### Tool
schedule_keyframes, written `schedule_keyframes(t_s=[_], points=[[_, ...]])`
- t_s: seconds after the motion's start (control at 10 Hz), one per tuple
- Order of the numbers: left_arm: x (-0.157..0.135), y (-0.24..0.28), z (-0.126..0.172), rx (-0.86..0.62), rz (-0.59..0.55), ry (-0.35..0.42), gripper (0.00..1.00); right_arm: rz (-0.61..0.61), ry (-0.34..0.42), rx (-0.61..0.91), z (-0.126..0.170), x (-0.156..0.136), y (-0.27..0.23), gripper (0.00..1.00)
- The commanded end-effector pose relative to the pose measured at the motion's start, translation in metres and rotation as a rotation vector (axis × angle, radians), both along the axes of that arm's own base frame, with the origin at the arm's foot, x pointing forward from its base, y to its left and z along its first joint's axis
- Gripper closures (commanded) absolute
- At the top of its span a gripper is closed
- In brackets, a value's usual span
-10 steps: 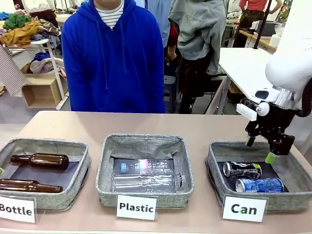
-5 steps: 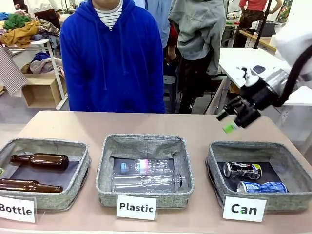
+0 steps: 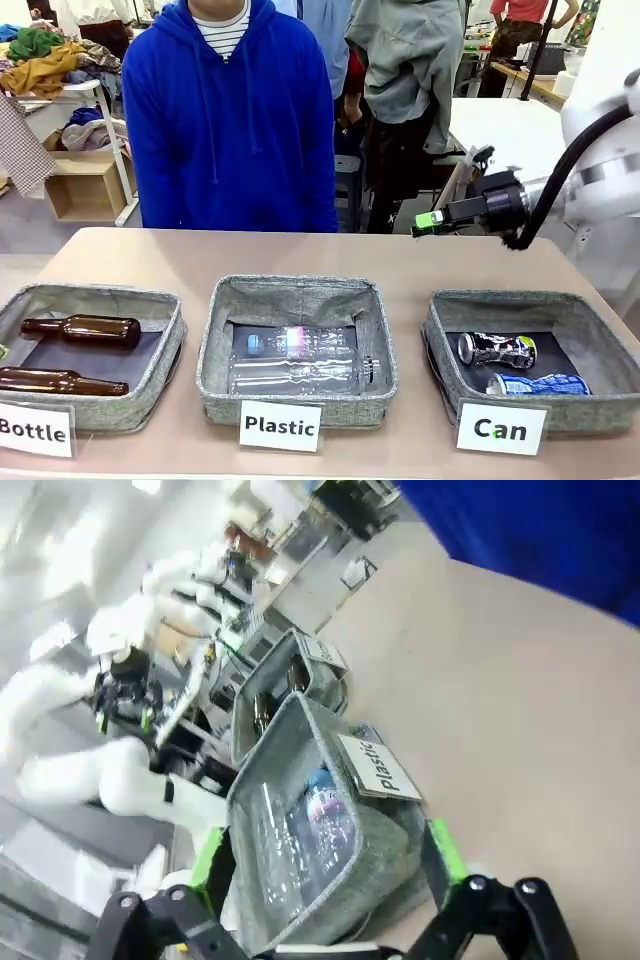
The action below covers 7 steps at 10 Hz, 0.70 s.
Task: Sort the can waste into the basket.
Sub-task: Pick up the can waste from the table and place it in the right Fabric basket.
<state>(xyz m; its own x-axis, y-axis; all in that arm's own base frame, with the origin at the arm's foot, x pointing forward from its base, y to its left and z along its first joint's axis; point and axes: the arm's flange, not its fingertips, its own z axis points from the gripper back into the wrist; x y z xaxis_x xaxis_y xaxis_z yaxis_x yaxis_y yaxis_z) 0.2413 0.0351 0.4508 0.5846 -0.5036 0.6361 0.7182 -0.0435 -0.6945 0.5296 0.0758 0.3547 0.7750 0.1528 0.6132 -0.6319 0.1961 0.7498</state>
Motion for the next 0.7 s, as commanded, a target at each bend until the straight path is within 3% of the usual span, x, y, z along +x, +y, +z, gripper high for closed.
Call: schedule_keyframes(t_s=[0.0,0.1,0.6], points=[[-0.0012,0.0018,0.0003,-0.016,-0.006,-0.005,0.0,-0.018,0.038,0.055,0.0042,-0.0031,0.0011,0.0],[-0.0012,0.0018,0.0003,-0.016,-0.006,-0.005,0.0,0.0,0.0,0.0,0.0,0.0,0.0,0.0],[-0.0012,0.0018,0.0003,-0.016,-0.006,-0.005,0.0,0.0,0.0,0.0,0.0,0.0,0.0,0.0]])
